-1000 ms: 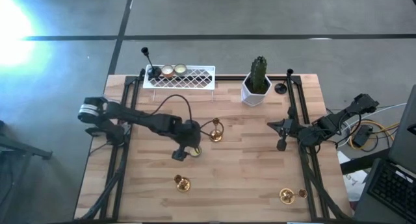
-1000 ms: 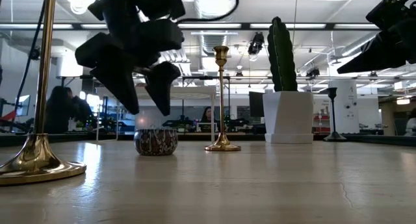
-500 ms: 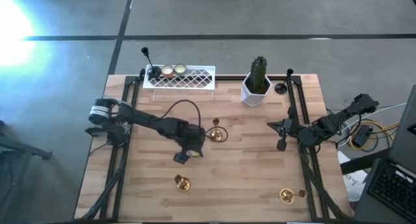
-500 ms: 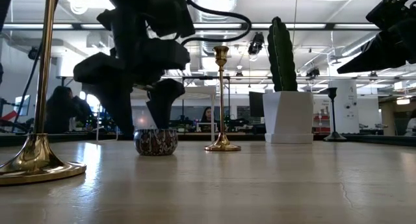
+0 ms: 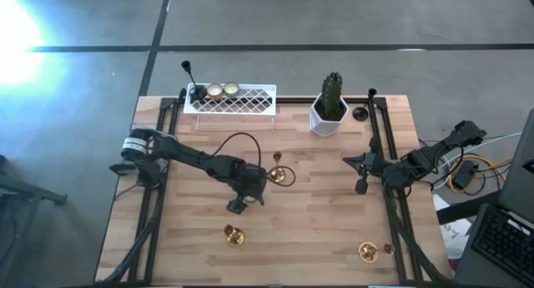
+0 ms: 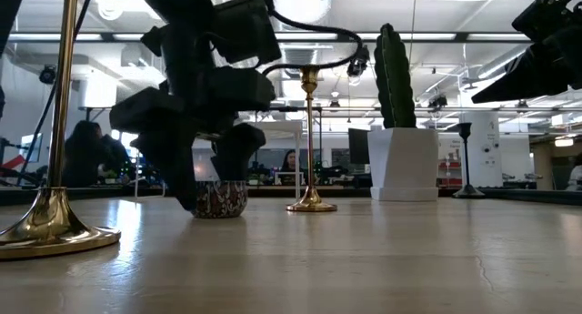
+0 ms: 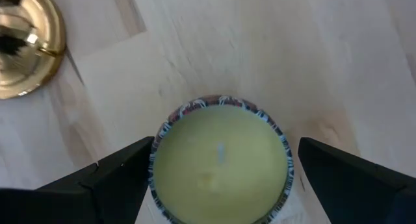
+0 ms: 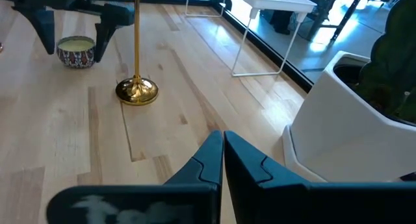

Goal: Pick & Place candle stick holders
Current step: Put the red scented candle bottle on the shelf

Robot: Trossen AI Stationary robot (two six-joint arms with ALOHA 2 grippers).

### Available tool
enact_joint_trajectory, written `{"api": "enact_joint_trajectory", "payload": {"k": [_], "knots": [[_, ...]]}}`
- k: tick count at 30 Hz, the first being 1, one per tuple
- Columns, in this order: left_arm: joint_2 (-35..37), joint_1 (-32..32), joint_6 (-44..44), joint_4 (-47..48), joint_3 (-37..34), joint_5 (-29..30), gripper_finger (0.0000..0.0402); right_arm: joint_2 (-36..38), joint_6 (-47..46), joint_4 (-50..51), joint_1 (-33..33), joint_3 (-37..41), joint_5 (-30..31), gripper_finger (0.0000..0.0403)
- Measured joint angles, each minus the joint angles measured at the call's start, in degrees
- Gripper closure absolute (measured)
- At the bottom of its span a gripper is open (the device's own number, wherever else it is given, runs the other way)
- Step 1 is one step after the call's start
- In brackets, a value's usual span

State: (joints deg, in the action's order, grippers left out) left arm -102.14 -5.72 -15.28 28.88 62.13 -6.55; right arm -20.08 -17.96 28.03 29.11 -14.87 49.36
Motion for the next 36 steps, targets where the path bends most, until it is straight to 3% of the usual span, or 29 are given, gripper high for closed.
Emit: {"api": "enact_joint_trajectory", "payload": {"k": [12, 21, 28, 36], "knots": [[-1.2, 0.0, 3.1, -0.9, 0.0, 0.0, 0.0022, 0.0, 0.0, 0.0, 0.0, 0.0, 0.0, 0.0394], [-1.2, 0.0, 3.9, -1.1, 0.0, 0.1, 0.0101, 0.0, 0.0, 0.0, 0.0, 0.0, 0.0, 0.0394], [-1.1, 0.0, 5.3, -0.9, 0.0, 0.0, 0.0101, 0.0, 0.0, 0.0, 0.0, 0.0, 0.0, 0.0394], [-0.5, 0.7, 8.3, 15.9, 7.4, -0.2, 0.0101, 0.0, 0.0, 0.0, 0.0, 0.0, 0.0, 0.0394]]}}
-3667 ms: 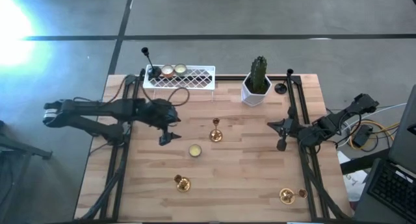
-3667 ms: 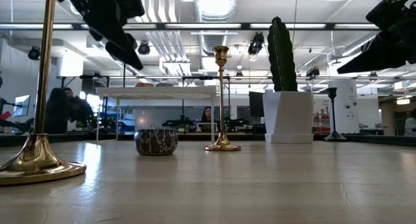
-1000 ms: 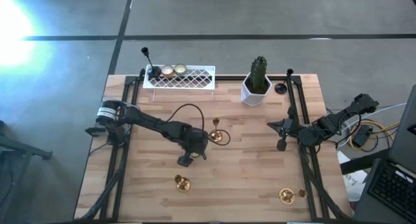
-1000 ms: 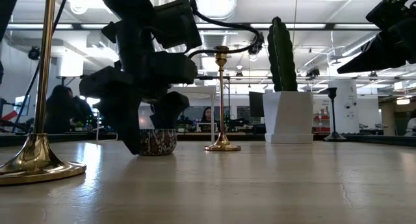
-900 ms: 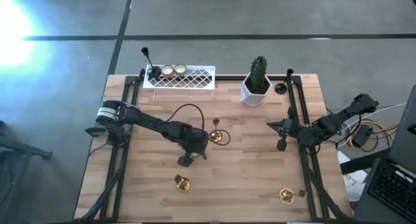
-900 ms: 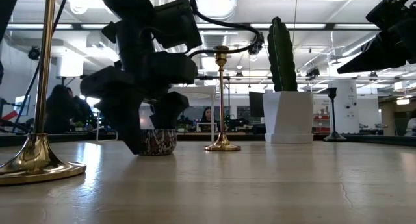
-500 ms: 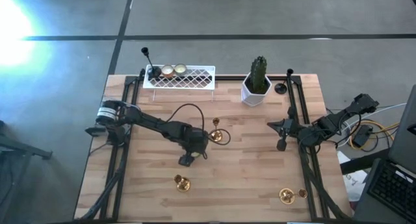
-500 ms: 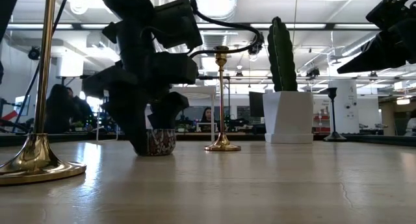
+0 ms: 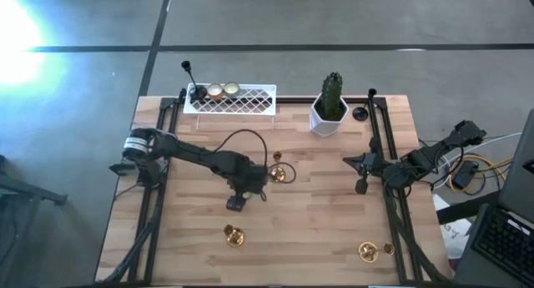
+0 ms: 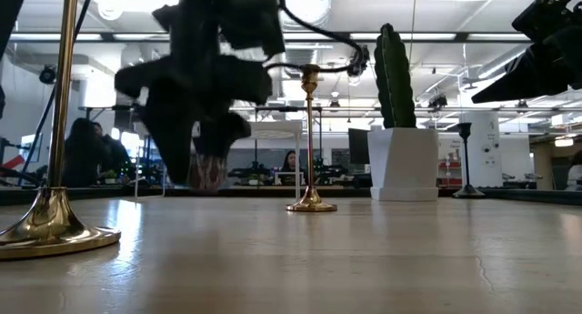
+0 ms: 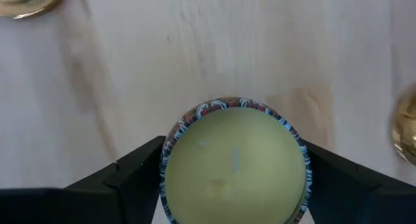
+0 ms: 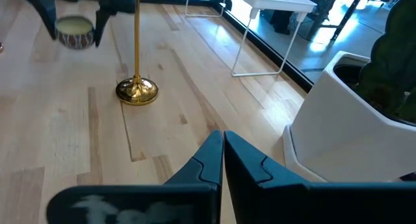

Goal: Pick & Place candle stick holders
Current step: Put the red scented candle bottle on the shelf

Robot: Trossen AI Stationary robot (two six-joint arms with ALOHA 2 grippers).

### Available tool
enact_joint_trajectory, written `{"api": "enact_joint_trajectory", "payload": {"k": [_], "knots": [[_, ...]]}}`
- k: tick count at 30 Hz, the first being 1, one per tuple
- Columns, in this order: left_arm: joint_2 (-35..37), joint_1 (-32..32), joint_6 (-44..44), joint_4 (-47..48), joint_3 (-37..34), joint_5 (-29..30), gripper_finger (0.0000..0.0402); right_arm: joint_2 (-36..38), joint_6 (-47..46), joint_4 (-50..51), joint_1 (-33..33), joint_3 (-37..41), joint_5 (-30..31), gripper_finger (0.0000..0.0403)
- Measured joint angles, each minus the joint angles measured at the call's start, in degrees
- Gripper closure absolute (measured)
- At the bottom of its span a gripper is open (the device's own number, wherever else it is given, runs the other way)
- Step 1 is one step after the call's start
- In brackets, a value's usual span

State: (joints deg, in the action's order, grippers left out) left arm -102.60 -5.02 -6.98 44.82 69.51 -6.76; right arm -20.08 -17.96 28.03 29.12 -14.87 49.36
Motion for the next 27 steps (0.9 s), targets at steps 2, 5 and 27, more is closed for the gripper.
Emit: {"api": "enact_joint_trajectory", "payload": {"k": [2, 5, 27], "knots": [[0.0, 0.5, -0.1, 4.0, 3.0, 0.0, 0.0101, 0.0, 0.0, 0.0, 0.0, 0.0, 0.0, 0.0394], [0.3, 1.4, -1.5, 9.2, 7.3, 0.1, 0.0101, 0.0, 0.0, 0.0, 0.0, 0.0, 0.0, 0.0394], [4.4, 19.7, -12.5, 23.1, 29.7, 9.5, 0.0101, 0.0, 0.0, 0.0, 0.0, 0.0, 0.0, 0.0394]]}}
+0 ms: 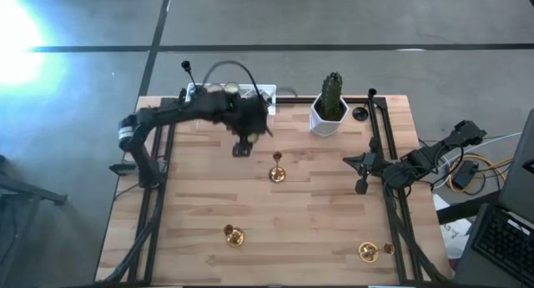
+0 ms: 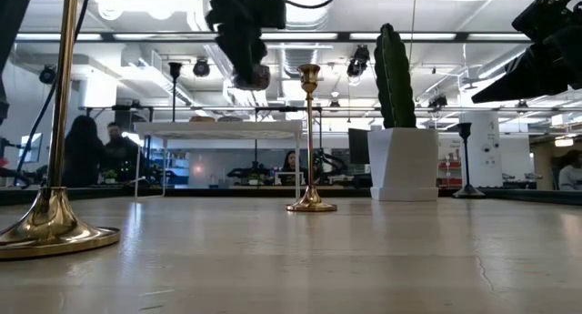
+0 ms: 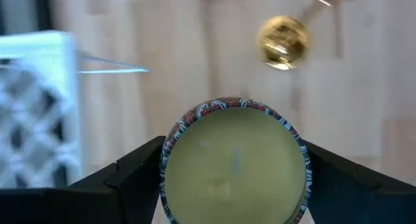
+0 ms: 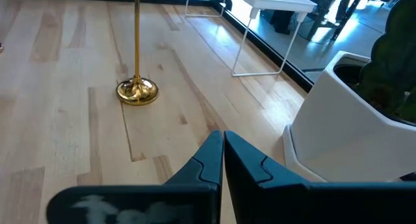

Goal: Pick & Place candle stick holders
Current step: Put the red scented candle bottle on the shelf

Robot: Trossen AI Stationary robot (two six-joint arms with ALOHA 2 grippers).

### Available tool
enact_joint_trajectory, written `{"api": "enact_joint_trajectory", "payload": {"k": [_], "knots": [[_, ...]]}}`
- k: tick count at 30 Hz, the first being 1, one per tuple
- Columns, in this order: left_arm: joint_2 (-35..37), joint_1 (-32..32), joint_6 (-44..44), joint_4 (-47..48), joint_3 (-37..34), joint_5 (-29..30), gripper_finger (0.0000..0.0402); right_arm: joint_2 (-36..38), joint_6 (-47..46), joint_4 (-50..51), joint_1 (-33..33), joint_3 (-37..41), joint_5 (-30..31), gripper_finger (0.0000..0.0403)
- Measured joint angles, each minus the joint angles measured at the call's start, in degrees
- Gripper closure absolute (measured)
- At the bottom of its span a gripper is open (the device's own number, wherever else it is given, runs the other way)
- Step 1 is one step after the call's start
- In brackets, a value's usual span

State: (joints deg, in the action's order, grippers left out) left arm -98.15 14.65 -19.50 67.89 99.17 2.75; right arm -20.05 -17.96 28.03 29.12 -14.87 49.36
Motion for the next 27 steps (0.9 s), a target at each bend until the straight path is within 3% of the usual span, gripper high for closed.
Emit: {"api": "enact_joint_trajectory", "payload": {"k": [7, 12, 27], "knots": [[-0.3, 10.3, -4.2, -0.9, 6.2, -0.4, 0.0101, 0.0, 0.0, 0.0, 0.0, 0.0, 0.0, 0.0394], [-2.2, 16.7, -5.6, -0.6, 10.4, -6.6, 0.0101, 0.0, 0.0, 0.0, 0.0, 0.0, 0.0, 0.0394], [-16.5, 23.3, -9.6, 8.9, 27.5, -8.8, 0.0101, 0.0, 0.0, 0.0, 0.0, 0.0, 0.0, 0.0394]]}}
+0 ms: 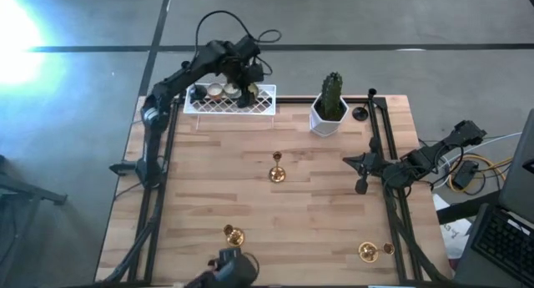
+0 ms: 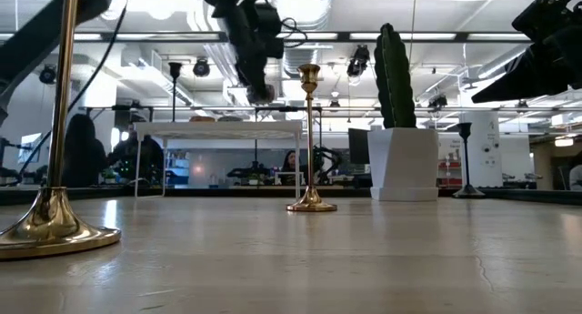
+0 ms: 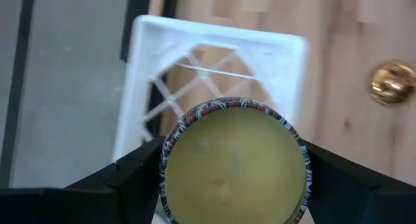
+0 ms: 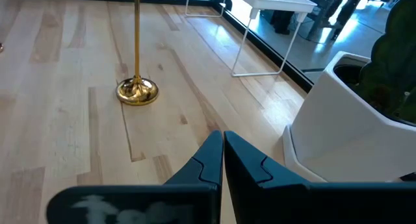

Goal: Pick & Place candle stick holders
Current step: Put the red scented candle bottle on the shelf

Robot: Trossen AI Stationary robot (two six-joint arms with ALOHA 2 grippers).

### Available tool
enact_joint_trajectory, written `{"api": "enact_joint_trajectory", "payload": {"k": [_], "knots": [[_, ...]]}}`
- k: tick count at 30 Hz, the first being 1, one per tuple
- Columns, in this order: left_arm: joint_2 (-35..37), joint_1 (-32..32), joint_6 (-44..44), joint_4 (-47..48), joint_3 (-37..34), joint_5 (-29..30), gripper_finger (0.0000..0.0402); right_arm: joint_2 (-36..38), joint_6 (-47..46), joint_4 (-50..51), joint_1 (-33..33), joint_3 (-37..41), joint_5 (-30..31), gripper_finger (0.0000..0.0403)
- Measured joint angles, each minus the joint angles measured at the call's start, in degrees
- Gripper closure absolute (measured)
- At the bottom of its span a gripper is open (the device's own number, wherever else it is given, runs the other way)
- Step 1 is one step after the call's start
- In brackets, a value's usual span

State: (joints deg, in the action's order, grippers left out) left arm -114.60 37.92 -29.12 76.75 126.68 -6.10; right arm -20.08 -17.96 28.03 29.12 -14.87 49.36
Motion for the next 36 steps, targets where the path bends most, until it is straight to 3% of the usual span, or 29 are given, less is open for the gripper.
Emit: {"api": "enact_joint_trajectory", "payload": {"k": [9, 36], "knots": [[-7.0, 3.0, 0.0, 1.6, 6.1, -1.0, 0.0101, 0.0, 0.0, 0.0, 0.0, 0.0, 0.0, 0.0394], [-9.3, 6.4, -2.3, -0.5, 2.8, -3.2, 0.0101, 0.0, 0.0, 0.0, 0.0, 0.0, 0.0, 0.0394]]}}
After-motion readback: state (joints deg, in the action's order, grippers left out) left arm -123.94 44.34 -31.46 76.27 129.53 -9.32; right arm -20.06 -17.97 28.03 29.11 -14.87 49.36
